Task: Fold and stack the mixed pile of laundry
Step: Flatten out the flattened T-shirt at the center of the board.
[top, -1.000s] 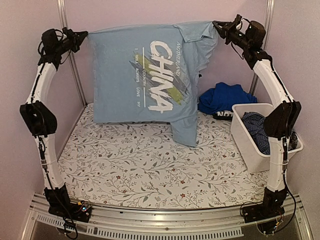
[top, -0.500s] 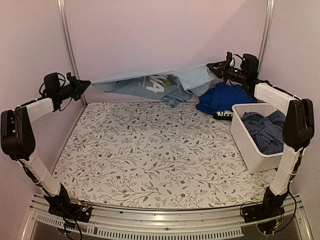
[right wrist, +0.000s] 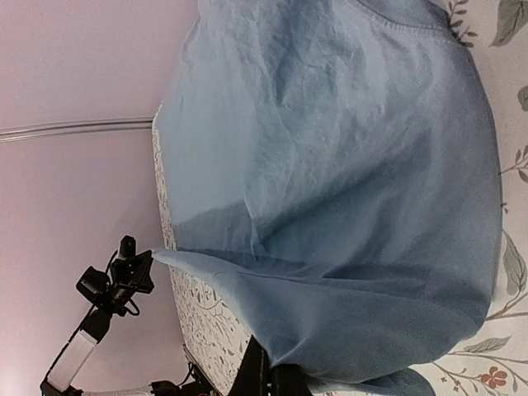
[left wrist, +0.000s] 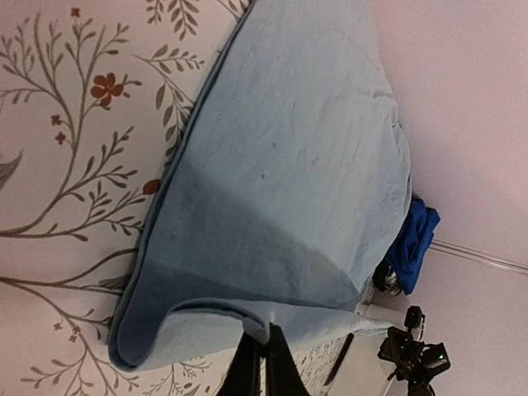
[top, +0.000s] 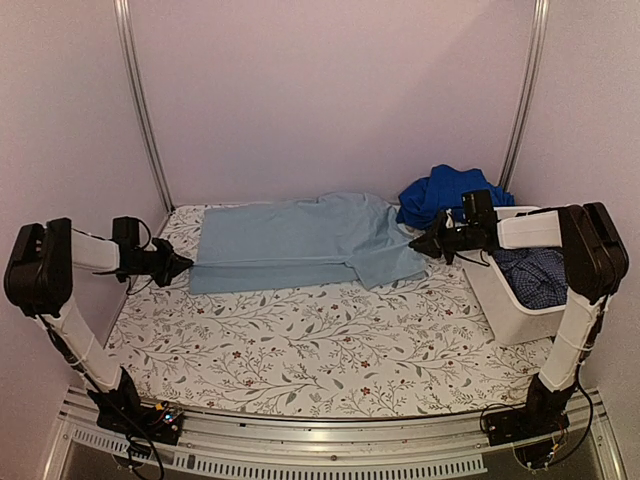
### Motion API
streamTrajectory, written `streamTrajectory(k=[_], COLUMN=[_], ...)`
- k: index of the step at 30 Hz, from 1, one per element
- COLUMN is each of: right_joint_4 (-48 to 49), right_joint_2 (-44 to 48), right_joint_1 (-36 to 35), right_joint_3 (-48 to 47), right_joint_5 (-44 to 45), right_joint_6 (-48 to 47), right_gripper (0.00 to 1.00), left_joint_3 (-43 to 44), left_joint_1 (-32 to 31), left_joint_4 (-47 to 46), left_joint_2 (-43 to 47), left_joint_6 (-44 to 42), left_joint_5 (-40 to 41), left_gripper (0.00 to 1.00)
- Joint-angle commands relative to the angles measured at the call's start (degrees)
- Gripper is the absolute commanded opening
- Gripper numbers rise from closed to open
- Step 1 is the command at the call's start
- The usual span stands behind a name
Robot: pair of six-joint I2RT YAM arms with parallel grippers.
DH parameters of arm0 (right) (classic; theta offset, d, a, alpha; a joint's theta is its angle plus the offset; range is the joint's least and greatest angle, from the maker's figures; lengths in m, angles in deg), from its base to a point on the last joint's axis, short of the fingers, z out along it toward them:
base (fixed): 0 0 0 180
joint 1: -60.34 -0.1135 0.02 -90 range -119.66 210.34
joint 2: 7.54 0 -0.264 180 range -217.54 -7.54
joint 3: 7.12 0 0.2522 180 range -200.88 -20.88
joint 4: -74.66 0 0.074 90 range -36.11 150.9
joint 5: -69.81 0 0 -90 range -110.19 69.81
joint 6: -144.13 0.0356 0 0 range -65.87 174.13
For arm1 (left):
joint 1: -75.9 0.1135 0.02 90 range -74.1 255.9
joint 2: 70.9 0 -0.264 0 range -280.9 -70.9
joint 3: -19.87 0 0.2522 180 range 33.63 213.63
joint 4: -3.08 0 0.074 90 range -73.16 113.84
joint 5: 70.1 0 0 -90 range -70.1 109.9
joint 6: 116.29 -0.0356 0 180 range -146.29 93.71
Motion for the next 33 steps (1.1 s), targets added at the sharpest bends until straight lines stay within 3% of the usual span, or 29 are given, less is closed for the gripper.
streamTrajectory(k=[1, 6, 13, 18, 23, 29, 33], right_joint_4=[-11.81, -18.59, -18.55, -18.81, -16.21, -14.58, -16.31], right_joint_2=[6.01, 14.17, 25.14, 35.41, 41.9, 41.48, 42.39], right_joint_1=[-0.8, -4.18, -10.09, -13.51, -16.21, -18.1, -18.82], right_joint_3=[1.81, 6.32, 22.12, 32.27, 40.75, 40.92, 36.95], right_joint_5=[0.55, 2.42, 6.27, 8.26, 8.12, 7.52, 8.16], right_joint_6=[-1.77, -0.02, 6.8, 13.18, 18.25, 19.96, 19.89], right_gripper=[0.0, 0.0, 0.0, 0.0, 0.0, 0.0, 0.0], left_joint_3=[-0.16, -2.54, -12.8, -21.94, -25.44, -26.56, -21.99], left_joint_1=[1.34, 1.93, 3.68, 4.48, 4.31, 4.34, 4.15], left_joint_4=[13.68, 26.15, 36.26, 36.98, 36.89, 39.43, 44.34], left_joint_2=[7.43, 16.75, 28.34, 33.43, 36.89, 37.84, 38.01], left_joint_6=[-5.11, -7.07, -8.22, -6.72, -3.02, -2.46, -3.71], left_joint_5=[3.76, 7.49, 11.38, 10.27, 10.5, 9.73, 11.53], left_gripper=[0.0, 0.0, 0.0, 0.0, 0.0, 0.0, 0.0])
